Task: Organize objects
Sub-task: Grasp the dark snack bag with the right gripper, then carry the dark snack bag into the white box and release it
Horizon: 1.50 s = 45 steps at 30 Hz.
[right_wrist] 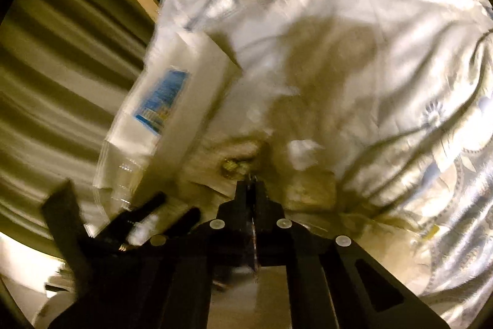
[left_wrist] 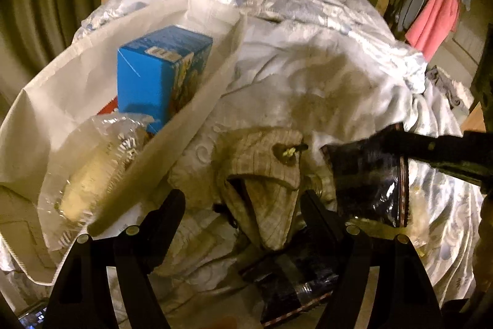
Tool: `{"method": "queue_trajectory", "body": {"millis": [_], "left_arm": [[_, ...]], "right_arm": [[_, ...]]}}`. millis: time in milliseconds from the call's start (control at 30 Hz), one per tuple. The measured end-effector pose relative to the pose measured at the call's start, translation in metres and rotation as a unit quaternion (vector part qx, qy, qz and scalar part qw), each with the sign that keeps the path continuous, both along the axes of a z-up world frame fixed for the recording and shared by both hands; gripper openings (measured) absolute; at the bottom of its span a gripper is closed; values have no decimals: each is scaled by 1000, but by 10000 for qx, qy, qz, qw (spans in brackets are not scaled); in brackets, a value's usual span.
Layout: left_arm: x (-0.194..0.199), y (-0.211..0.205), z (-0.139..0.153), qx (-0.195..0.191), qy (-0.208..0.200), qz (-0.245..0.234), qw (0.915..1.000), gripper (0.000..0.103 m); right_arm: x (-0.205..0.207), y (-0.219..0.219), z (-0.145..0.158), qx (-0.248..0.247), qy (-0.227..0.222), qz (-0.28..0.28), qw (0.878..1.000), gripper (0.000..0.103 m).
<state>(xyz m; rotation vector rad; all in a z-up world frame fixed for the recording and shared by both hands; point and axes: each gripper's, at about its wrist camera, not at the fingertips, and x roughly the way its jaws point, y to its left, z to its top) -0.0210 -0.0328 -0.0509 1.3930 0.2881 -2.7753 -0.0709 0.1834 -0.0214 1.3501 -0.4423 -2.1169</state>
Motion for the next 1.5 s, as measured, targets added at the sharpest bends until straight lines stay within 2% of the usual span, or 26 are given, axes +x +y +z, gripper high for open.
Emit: {"method": "queue_trajectory", "body": {"millis": [67, 167, 300, 467, 567, 700, 800, 900, 1100, 1267, 1367, 1500], "left_arm": [[3, -2, 6, 42, 116, 26, 9999, 75], [8, -6, 15, 106, 330, 52, 9994, 75], [15, -11, 29, 73, 606, 173, 9980, 75], [25, -25, 43, 46, 882, 393, 9953, 75], [31, -39, 48, 30, 987, 622, 9932, 75], [36, -56, 48, -154, 990, 958, 9903, 75], [40, -71, 47, -64, 994, 1145, 9884, 75], [40, -83, 44, -43, 942, 1293, 9871, 75], [35, -96, 29, -314, 659, 1626, 9840, 75], [30, -93, 20, -188, 633, 1601, 9849, 75], [28, -84, 20, -244, 697, 1515, 9857, 75], [29, -77, 21, -308, 751, 1446, 9862, 75]], "right_arm": [[1, 5, 7, -269, 155, -103, 9995, 1], [5, -9, 11, -796, 340, -194, 9961, 1], [8, -8, 24, -1386, 635, -132, 9882, 1], [11, -22, 35, -1689, 905, -23, 9815, 1], [11, -37, 39, -1856, 1067, 223, 9766, 1], [5, -72, 38, -2200, 1117, 579, 9673, 1], [3, -96, 36, -2309, 1120, 812, 9631, 1], [4, -120, 29, -2250, 1088, 988, 9632, 2], [5, -149, 8, -1632, 975, 867, 9779, 2], [-5, -143, -10, -1323, 902, 355, 9865, 2], [-15, -145, -17, -761, 1116, -198, 9906, 2], [-32, -143, -32, -1076, 875, -342, 9897, 2]]}}
